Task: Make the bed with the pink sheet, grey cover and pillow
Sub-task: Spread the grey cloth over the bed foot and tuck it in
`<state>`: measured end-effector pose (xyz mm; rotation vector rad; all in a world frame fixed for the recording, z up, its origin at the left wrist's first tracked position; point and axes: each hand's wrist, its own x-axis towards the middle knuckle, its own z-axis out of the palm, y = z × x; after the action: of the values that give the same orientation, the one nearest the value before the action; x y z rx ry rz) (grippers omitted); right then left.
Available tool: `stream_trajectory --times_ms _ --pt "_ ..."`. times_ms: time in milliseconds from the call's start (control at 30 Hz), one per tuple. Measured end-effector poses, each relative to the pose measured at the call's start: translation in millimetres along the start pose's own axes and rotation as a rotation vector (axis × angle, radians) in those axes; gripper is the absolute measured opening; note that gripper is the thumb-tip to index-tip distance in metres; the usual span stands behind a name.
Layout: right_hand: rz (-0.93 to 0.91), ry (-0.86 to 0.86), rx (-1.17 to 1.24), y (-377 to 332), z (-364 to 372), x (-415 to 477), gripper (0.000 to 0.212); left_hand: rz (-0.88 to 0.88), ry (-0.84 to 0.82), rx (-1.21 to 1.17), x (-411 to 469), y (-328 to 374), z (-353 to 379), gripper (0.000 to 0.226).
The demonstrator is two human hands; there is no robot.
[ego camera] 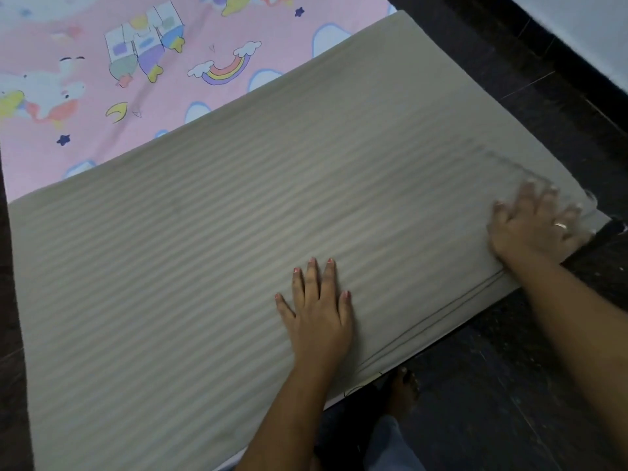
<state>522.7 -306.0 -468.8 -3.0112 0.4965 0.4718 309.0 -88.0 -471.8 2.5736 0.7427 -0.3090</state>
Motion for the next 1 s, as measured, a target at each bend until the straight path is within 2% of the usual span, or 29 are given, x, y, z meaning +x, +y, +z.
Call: stream_trajectory --times_ms 67,100,167,233,300,467,533,633,667,700,733,800,867,933,1000 --pt "0.031 0.028 0.059 -8 -2 3 0.065 0.032 -0.047 -0.009 14 16 -2 0.074" --pt "-0.065 0.070 0.075 -19 2 -2 0.064 0.059 -0.078 -0.007 22 24 -3 0.071" --pt "-0.394 0.116 0.065 -52 16 -26 0.062 0.126 -0.138 0.001 38 40 -4 0.060" --pt "-0.703 0.060 -0.052 -82 33 -51 0.059 0.184 -0.160 0.006 51 54 -3 0.058" --pt "-0.809 0.026 -0.121 -90 41 -54 0.054 0.196 -0.161 0.011 57 62 -1 0.060" --pt "-0.563 0.109 -0.073 -25 14 15 0.056 0.173 -0.172 0.048 66 78 3 0.058" --pt "-0.365 0.122 -0.058 6 0 43 0.056 0.181 -0.187 0.044 71 88 2 0.058" --pt "0.014 0.034 0.062 32 -21 74 0.059 0.195 -0.239 0.042 84 107 -1 0.060" --pt "0.086 0.037 0.071 32 -28 79 0.060 0.205 -0.256 0.049 89 115 -2 0.060" --pt "0.076 0.080 0.065 26 -31 80 0.060 0.218 -0.272 0.056 93 121 -3 0.061" --pt "-0.016 0.134 0.063 14 -32 77 0.059 0.231 -0.286 0.065 98 129 -3 0.061" --pt "-0.361 0.210 0.085 -21 -24 54 0.057 0.249 -0.311 0.077 107 141 -1 0.063" --pt "-0.701 0.204 0.000 -49 -3 20 0.053 0.256 -0.322 0.087 112 149 4 0.064" --pt "-0.786 0.102 -0.053 -45 12 -1 0.052 0.276 -0.315 0.093 112 150 10 0.062" --pt "-0.709 0.086 -0.045 -16 15 4 0.053 0.291 -0.292 0.086 111 147 13 0.062"
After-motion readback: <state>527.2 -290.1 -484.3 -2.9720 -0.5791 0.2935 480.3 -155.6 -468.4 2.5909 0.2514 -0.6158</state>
